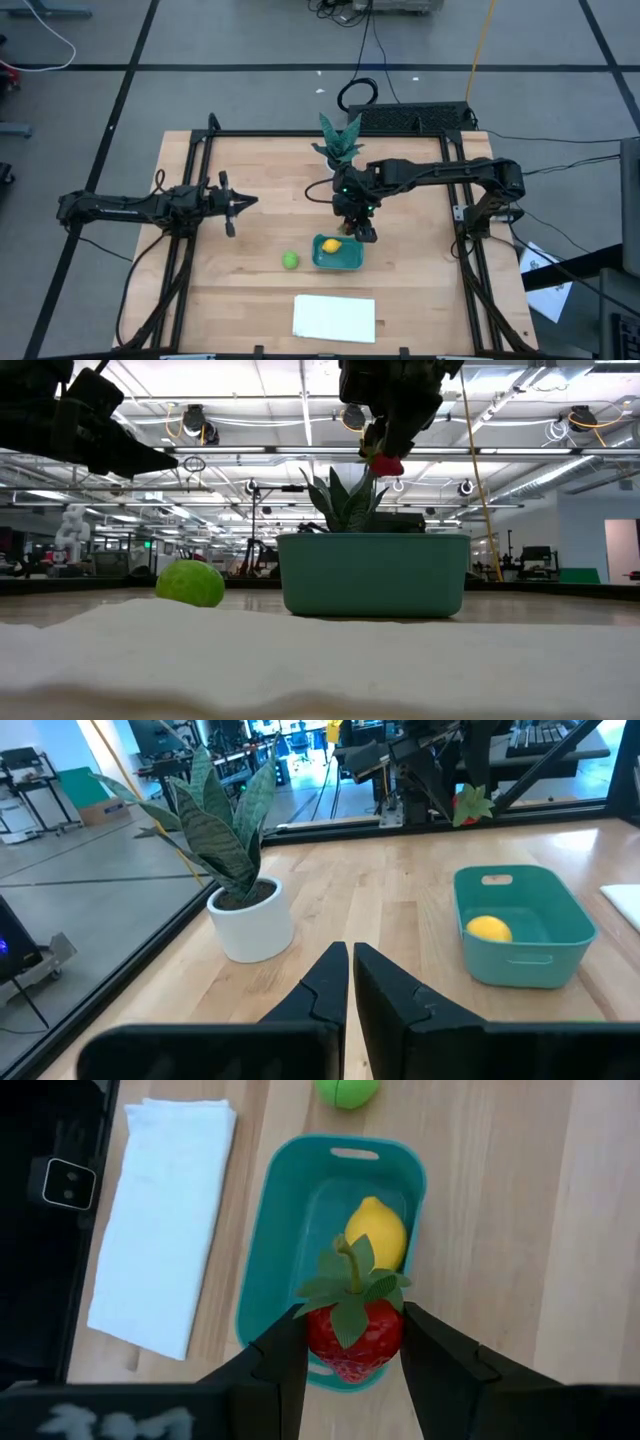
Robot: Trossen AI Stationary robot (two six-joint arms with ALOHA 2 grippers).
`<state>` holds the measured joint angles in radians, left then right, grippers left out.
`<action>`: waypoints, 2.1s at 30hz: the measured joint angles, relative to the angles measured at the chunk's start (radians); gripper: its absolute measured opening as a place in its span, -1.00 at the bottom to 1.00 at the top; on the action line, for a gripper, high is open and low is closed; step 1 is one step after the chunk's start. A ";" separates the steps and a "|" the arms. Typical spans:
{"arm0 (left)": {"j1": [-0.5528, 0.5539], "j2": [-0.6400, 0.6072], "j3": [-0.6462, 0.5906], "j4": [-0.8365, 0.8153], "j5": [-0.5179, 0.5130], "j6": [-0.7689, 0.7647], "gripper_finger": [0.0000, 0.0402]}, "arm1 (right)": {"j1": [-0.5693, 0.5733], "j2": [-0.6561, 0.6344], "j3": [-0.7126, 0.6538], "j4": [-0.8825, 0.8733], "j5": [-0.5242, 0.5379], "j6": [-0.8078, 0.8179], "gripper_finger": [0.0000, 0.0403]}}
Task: Pick and placing Produce into tupperware
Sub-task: Put the red strawberry into the green bin
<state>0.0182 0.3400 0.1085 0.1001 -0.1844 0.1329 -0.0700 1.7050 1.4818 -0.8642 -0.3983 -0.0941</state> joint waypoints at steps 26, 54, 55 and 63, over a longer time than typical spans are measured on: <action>0.000 0.000 0.000 0.000 0.000 0.000 -0.87 | 0.000 0.000 0.000 -0.001 0.000 0.000 -0.38; 0.000 0.000 0.000 0.000 0.000 -0.007 -0.87 | 0.039 0.000 0.000 -0.001 0.004 0.015 -0.38; 0.000 0.000 0.000 0.000 0.000 -0.007 -0.87 | 0.039 0.000 0.000 -0.001 0.004 0.015 -0.38; 0.000 0.000 0.000 0.000 0.000 -0.006 -0.87 | 0.039 0.000 0.000 -0.001 0.004 0.009 -0.38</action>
<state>0.0183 0.3397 0.1085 0.1005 -0.1844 0.1265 -0.0307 1.7050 1.4818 -0.8650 -0.3946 -0.0852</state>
